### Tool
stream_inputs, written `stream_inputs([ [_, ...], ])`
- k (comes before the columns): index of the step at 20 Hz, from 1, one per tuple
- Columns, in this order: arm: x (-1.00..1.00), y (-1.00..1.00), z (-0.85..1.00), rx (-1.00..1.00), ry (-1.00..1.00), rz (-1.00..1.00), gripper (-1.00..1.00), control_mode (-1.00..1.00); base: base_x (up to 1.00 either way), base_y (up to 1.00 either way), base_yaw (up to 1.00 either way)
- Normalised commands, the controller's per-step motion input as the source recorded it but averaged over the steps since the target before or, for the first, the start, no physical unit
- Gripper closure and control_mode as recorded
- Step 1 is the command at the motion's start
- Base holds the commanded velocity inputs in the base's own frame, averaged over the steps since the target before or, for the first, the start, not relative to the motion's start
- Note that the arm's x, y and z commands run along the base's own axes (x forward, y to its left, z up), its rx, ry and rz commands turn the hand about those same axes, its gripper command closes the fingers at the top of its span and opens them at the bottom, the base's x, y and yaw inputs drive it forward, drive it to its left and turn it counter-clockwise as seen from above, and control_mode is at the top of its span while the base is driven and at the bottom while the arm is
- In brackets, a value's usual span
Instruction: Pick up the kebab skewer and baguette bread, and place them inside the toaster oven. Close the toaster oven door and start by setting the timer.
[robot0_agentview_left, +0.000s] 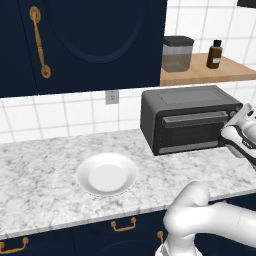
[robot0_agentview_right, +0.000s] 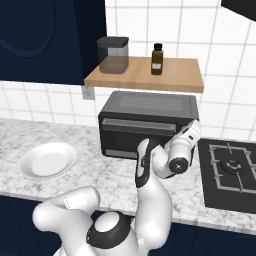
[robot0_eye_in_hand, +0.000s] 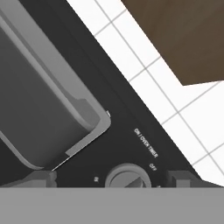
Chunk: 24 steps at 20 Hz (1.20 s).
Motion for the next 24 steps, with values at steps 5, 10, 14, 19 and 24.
stream_inputs([
  [5, -0.02, -0.05, 0.0, 0.0, 0.0, 0.0, -1.0, -1.0, 0.0, 0.0, 0.0],
  [10, -0.02, -0.12, 0.0, 0.0, 0.0, 0.0, -1.0, -1.0, 0.0, 0.0, 0.0],
  [14, 0.0, -0.04, 0.0, 0.0, 0.0, 0.0, -1.0, -1.0, 0.0, 0.0, 0.0],
  [19, 0.0, 0.0, 0.0, 0.0, 0.0, 0.0, -1.0, -1.0, 0.0, 0.0, 0.0],
  [24, 0.0, 0.0, 0.0, 0.0, 0.0, 0.0, -1.0, -1.0, 0.0, 0.0, 0.0],
])
